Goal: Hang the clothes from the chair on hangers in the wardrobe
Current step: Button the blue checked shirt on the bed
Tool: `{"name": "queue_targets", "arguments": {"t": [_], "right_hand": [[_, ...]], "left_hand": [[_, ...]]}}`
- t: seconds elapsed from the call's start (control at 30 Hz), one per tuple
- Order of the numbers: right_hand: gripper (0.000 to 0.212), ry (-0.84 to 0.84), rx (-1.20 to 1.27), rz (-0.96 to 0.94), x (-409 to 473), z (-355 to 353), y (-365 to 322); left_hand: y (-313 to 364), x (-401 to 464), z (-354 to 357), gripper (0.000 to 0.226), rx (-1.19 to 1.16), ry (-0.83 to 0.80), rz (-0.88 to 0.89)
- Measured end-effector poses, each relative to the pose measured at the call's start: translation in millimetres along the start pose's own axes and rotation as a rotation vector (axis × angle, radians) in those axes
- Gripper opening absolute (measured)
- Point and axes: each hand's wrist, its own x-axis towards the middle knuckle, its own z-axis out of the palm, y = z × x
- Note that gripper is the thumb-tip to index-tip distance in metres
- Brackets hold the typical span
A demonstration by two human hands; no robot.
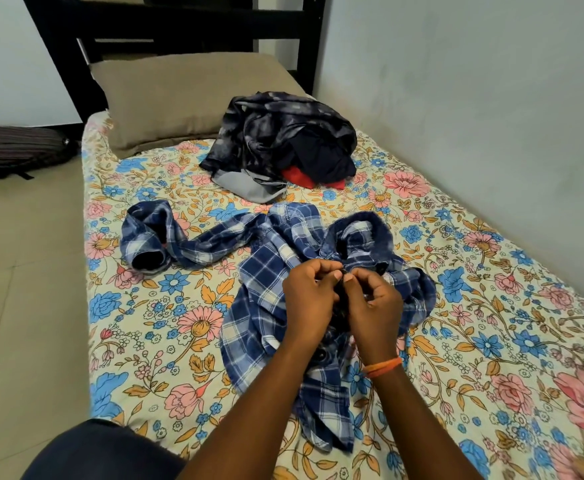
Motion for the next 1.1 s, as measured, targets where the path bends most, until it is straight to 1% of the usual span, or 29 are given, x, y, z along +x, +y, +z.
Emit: {"name": "queue_targets", "arguments": {"t": [0.07,0.13,0.2,0.27,0.4,0.5,0.57,0.63,0.67,0.73,0.8,0.83,0.87,0.9,0.93,1.0,1.03,1.07,1.1], "right_hand": [[0.017,-0.031,0.135,0.084,-0.1,-3.4,-6.2],[0.018,-0.066,0.208,0.148,2.6,-7.0,-7.6],[0.013,-0.095,0.238,0.203,5.9,-10.5,-7.6],[0.005,-0.122,0.260,0.239,8.8,-12.9,-6.5],[0.004,-0.151,0.177,0.225,12.4,-13.8,-3.7],[0.009,-0.137,0.091,0.230,16.0,-13.0,-2.9],[0.012,-0.148,0.024,0.207,17.4,-12.4,-2.6],[0.015,-0.164,-0.039,0.169,18.2,-11.5,0.5],[0.016,-0.159,-0.054,0.168,18.7,-11.7,2.3],[0.020,-0.138,-0.065,0.181,18.8,-11.3,3.1],[0.025,-0.116,-0.076,0.164,16.4,-10.1,1.1],[0.025,-0.112,-0.069,0.149,14.7,-9.0,-0.3],[0.024,-0.114,-0.050,0.136,13.4,-8.1,-1.5],[0.023,-0.124,-0.027,0.134,12.1,-6.8,-2.7],[0.021,-0.138,0.007,0.152,11.7,-5.3,-1.9],[0.017,-0.159,0.135,0.254,12.0,-2.6,0.8],[0.015,-0.159,0.202,0.317,12.6,-2.5,2.6],[0.012,-0.155,0.231,0.360,12.3,-2.2,5.4],[0.010,-0.145,0.203,0.373,12.8,-3.9,11.0]], "left_hand": [[-1.1,2.1,-0.6,0.007,-0.045,0.023,-0.054],[-1.6,2.4,-0.4,0.006,-0.133,0.024,-0.111],[-2.0,1.3,-0.4,0.006,-0.189,0.009,-0.142],[-1.4,0.8,-0.8,0.009,-0.187,-0.031,-0.158],[1.2,0.6,-1.6,0.019,-0.192,-0.148,-0.205],[-2.3,0.0,0.5,0.018,-0.149,-0.126,-0.166],[-5.5,1.7,1.1,0.016,-0.079,-0.087,-0.112],[-6.6,3.4,0.6,0.017,0.048,-0.100,-0.006],[-6.1,3.3,0.6,0.018,0.154,-0.119,0.080],[-3.6,2.9,3.0,0.021,0.455,-0.140,0.265],[0.5,2.5,6.9,0.024,0.712,-0.109,0.344],[1.9,2.8,9.4,0.023,0.762,-0.075,0.339],[3.3,3.3,11.4,0.022,0.759,-0.049,0.309],[5.4,3.5,12.9,0.024,0.687,-0.021,0.249],[7.6,4.4,14.0,0.028,0.552,-0.007,0.159],[5.8,9.4,15.1,0.037,0.205,-0.027,-0.090],[4.1,11.9,15.2,0.041,0.114,-0.041,-0.192],[0.5,14.4,12.2,0.042,0.099,-0.060,-0.239],[-4.3,14.8,9.7,0.041,0.202,-0.072,-0.211]]}}
